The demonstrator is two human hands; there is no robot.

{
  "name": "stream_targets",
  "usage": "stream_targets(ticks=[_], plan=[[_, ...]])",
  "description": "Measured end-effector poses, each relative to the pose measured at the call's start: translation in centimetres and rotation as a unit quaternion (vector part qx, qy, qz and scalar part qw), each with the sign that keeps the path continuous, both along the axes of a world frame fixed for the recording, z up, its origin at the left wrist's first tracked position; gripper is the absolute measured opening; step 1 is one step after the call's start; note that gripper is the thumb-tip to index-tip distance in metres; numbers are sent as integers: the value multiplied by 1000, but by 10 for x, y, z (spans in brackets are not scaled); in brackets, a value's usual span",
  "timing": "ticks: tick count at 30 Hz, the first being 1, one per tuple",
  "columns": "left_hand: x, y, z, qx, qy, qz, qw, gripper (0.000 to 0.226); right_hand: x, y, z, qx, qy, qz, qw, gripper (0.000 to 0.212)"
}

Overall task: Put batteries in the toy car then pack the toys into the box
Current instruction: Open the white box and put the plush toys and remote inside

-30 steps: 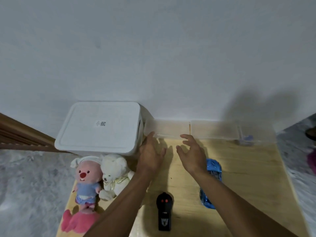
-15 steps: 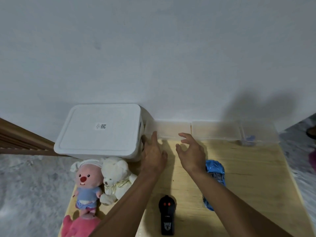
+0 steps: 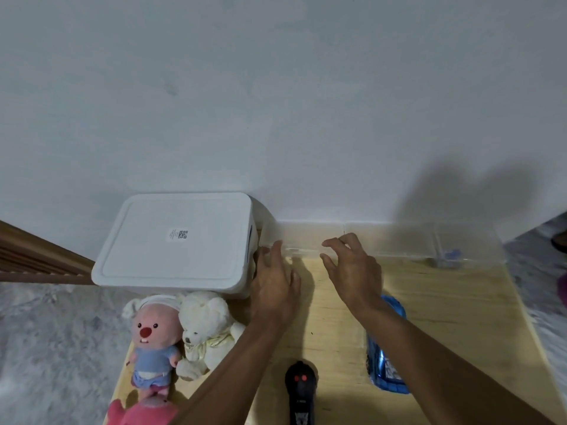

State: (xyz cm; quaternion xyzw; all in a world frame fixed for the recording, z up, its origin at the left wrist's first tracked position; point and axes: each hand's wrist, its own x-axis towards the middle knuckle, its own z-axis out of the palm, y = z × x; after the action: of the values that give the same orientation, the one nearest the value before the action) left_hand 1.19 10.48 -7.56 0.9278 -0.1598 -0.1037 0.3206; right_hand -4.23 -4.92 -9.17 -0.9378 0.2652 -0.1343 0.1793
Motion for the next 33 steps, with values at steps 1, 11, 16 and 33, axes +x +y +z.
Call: stream_targets(ticks=[1,11,16,33], plan=[[-1,1,0,-5,-3,-1,1000,61,1,-2,-1,-9,-10,3,1000,17],[-5,10,-10,43,-55,-31,997,52,4,-12,0,-9,-71,38,997,19],[-5,3,1,49,-76,-26,996,58,9,-16,7,-25,-107,32,993,19],[26,-17,2,-54,-27,-23,998,53,-4,-10,20,149,-96,-32,984,23]])
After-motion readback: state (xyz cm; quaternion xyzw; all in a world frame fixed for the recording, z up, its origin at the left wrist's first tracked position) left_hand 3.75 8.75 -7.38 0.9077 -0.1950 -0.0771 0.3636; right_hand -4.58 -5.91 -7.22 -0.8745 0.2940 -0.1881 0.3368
